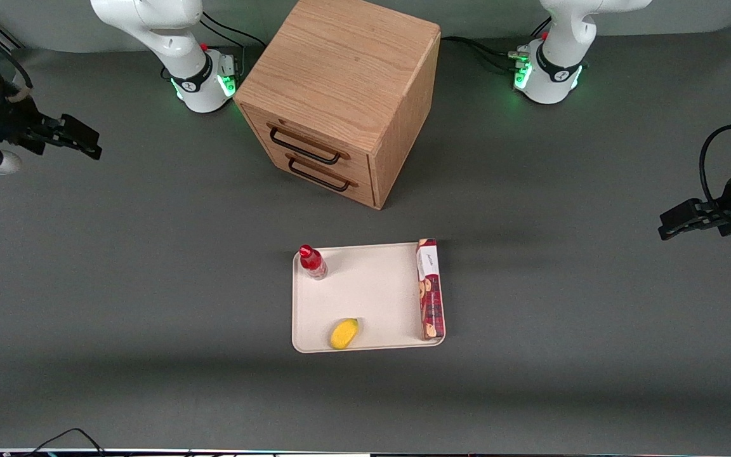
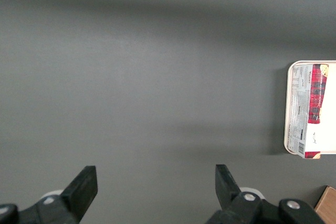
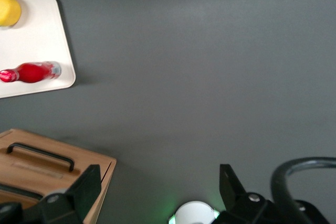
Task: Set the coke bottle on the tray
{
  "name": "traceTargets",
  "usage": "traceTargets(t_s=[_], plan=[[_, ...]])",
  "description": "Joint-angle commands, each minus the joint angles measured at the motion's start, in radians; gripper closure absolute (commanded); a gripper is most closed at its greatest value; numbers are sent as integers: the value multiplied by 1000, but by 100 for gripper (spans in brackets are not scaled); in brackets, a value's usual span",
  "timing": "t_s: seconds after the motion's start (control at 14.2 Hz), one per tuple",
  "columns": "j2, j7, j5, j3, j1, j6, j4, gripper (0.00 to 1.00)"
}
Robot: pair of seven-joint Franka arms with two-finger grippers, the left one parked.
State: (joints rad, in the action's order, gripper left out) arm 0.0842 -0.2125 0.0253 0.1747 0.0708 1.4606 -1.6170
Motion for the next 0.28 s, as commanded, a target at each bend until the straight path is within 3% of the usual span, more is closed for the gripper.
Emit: traceTargets(t_s=[0.0, 0.21], plan=[[166, 80, -30, -32, -12, 141, -248, 0], [135, 65, -30, -32, -17, 138, -193, 0]])
